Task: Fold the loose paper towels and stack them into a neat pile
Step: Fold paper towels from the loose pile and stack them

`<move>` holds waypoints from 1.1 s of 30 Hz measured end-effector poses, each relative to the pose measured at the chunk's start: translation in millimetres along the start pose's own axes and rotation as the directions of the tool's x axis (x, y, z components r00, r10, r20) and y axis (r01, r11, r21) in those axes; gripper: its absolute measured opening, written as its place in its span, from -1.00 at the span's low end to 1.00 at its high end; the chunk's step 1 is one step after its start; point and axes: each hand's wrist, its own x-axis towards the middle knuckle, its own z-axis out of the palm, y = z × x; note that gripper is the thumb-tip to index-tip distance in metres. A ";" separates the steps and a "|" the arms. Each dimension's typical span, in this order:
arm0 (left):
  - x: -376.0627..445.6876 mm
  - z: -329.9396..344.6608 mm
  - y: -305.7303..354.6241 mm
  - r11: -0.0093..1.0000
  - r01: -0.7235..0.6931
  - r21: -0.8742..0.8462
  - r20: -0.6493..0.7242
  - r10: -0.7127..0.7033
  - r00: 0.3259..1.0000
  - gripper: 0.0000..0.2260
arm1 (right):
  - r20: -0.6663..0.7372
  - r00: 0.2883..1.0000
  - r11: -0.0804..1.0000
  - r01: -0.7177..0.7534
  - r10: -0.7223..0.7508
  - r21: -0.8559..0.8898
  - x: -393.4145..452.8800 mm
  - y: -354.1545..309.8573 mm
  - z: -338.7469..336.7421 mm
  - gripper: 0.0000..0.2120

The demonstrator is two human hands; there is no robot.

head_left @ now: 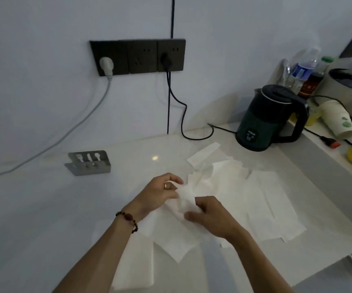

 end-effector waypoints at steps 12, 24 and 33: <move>-62.3 -37.2 -75.1 0.948 0.111 -0.298 -0.267 -0.194 0.944 -0.84 | -0.128 0.960 0.815 -0.137 0.249 0.563 -6.9 -7.8 62.2 -0.85; -82.3 -47.8 -124.7 0.958 0.255 0.131 -0.348 -0.196 0.917 -0.80 | -0.262 0.914 0.944 -0.262 0.310 0.203 -8.5 17.5 113.2 -0.79; -82.6 -50.7 -130.4 0.911 0.340 0.235 -0.449 -0.208 0.869 -0.70 | -0.276 0.922 0.962 -0.259 0.273 0.088 0.4 25.5 117.8 -0.76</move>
